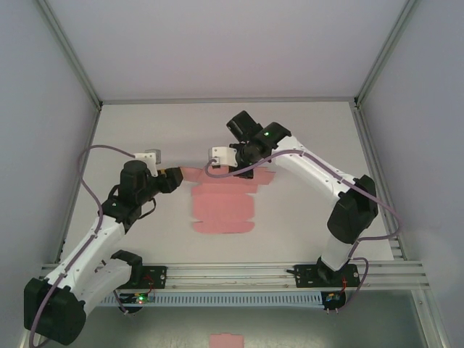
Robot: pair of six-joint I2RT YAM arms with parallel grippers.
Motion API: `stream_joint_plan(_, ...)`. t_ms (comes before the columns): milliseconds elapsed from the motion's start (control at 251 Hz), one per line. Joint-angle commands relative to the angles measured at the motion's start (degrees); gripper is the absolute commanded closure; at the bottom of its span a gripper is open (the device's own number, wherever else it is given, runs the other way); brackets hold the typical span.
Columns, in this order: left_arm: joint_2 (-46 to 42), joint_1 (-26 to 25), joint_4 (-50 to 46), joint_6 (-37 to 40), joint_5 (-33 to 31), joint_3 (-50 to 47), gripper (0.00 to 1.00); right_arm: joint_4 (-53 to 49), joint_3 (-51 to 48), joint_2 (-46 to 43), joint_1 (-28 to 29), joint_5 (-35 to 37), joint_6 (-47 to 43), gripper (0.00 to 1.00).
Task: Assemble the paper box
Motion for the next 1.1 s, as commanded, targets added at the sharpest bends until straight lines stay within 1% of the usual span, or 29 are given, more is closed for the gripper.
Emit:
stream_joint_plan(0,-1.4,0.4,-4.4,-0.9,-8.1,0.3,0.29,7.2,-3.0,0.6,0.5,5.6,-3.2,1.00)
stream_joint_plan(100,0.8,0.5,-4.6,-1.3,-10.9,1.9,0.28,17.2,-8.5,-0.2,0.6,8.6,-3.5,1.00)
stream_joint_plan(152,2.8,0.6,-5.0,-2.4,-13.0,2.9,0.18,22.7,-11.2,-0.4,0.7,11.1,-3.9,1.00)
stream_joint_plan(219,6.2,0.8,-5.5,-3.6,-14.5,4.3,0.16,28.3,-14.4,-0.1,0.7,13.7,-4.9,1.00)
stream_joint_plan(235,7.0,0.9,-5.5,-3.8,-14.6,4.5,0.13,29.7,-15.1,0.0,0.7,14.5,-5.4,1.00)
stream_joint_plan(263,8.4,1.0,-5.4,-4.0,-14.4,5.1,0.06,32.5,-16.6,0.0,0.7,15.7,-6.2,1.00)
stream_joint_plan(295,10.0,1.1,-4.9,-3.5,-13.5,5.5,0.00,36.1,-18.4,0.1,0.7,16.9,-7.4,1.00)
stream_joint_plan(343,11.7,1.1,-3.3,-3.2,-12.0,5.7,0.00,41.3,-21.2,0.2,0.8,19.1,-9.6,1.00)
stream_joint_plan(403,13.4,1.2,-1.6,-3.2,-11.0,5.7,0.00,47.2,-24.5,0.1,0.8,20.2,-12.5,1.00)
stream_joint_plan(587,17.0,1.3,0.5,-3.1,-11.9,5.9,0.00,66.8,-34.2,-0.3,1.2,25.4,-18.4,1.00)
stream_joint_plan(658,17.8,1.3,0.6,-2.7,-12.2,6.7,0.00,72.3,-36.1,-0.8,1.2,26.3,-20.2,1.00)
stream_joint_plan(710,18.4,1.3,0.6,-2.0,-12.4,7.5,0.00,74.3,-36.6,-1.5,1.2,26.4,-20.8,1.00)
stream_joint_plan(790,19.3,1.4,-0.1,-2.3,-14.5,9.0,0.00,76.3,-36.9,-2.8,1.3,26.3,-21.3,1.00)
stream_joint_plan(862,20.2,1.6,-0.1,-2.2,-15.1,9.8,0.00,80.1,-38.3,-4.1,1.4,25.4,-21.7,1.00)
stream_joint_plan(994,21.3,1.9,1.8,-1.8,-14.4,9.6,0.00,78.4,-38.2,-4.7,1.3,24.5,-22.4,1.00)
stream_joint_plan(1097,21.9,3.1,1.3,-2.5,-16.7,9.8,0.00,81.8,-40.7,-3.3,1.5,23.5,-24.1,1.00)
